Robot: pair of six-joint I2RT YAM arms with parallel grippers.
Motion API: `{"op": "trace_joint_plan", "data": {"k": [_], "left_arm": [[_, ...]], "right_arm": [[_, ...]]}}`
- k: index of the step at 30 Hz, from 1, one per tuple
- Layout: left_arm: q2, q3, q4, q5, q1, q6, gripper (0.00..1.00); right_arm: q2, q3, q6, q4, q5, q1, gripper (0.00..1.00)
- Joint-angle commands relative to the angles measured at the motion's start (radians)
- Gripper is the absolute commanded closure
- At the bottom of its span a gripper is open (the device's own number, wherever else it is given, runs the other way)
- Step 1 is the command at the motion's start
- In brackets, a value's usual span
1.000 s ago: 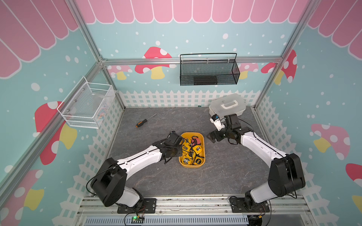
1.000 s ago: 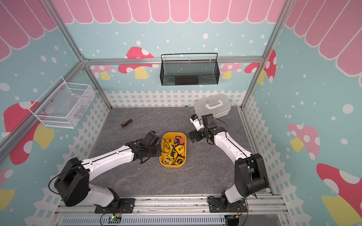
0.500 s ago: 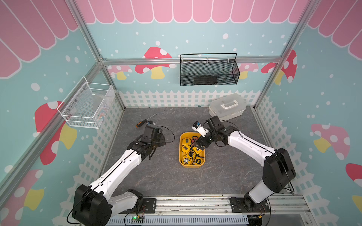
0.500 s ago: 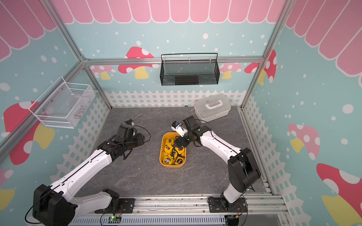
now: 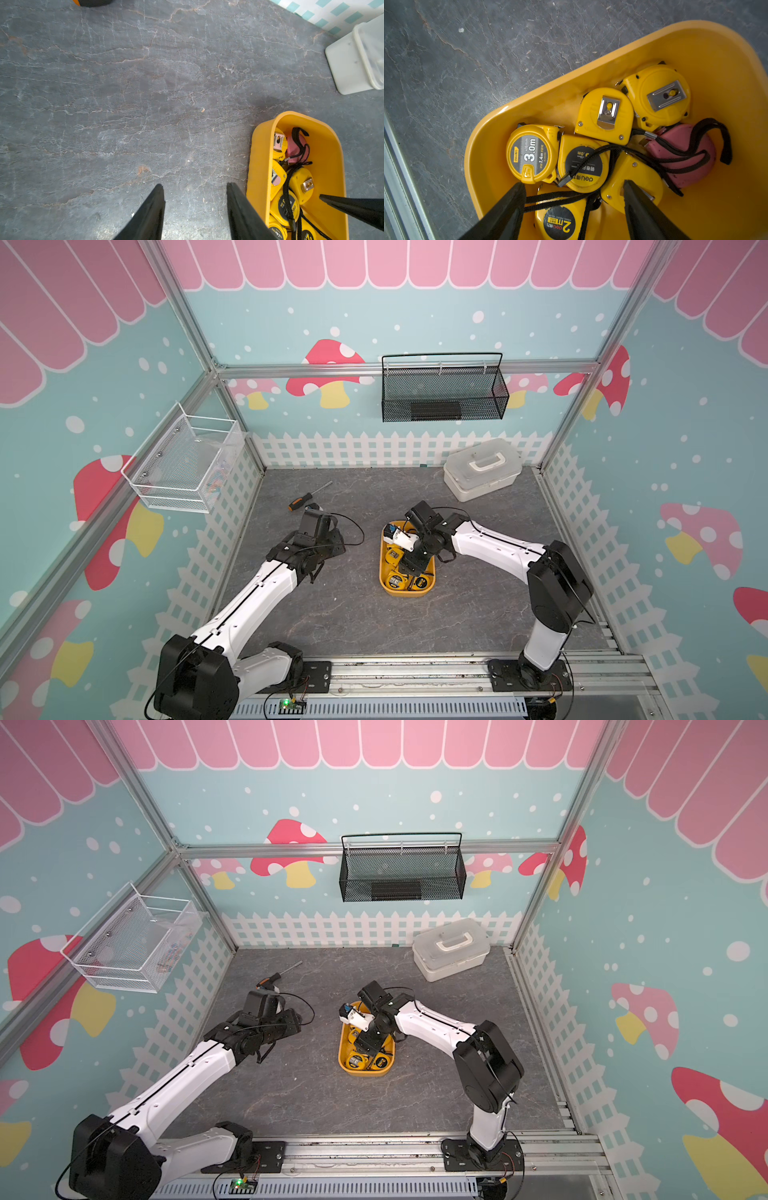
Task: Take the tape measure out of the storage box
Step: Pick up the tape measure from the storage box.
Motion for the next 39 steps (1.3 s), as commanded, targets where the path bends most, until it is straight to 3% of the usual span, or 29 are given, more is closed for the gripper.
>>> {"op": "trace_joint_plan", "data": {"k": [1,13,25,39], "left_arm": [[-0.007,-0.020,0.022,0.023,0.005,-0.005,0.49],[-0.005,-0.035,0.031,0.028,0.006,-0.013,0.48],[-0.005,-0.040,0.031,0.028,0.005,-0.018,0.47],[-0.052,-0.054,0.024,0.015,0.010,-0.016,0.46]], "right_arm": [[0.020,0.033,-0.016,-0.040,0.013,0.007,0.28],[0.075,0.040,-0.038,-0.051,0.011,0.016,0.38],[0.130,0.081,-0.034,-0.060,0.051,0.018,0.35],[0.247,0.255,0.001,-0.069,0.047,0.018,0.33]]}}
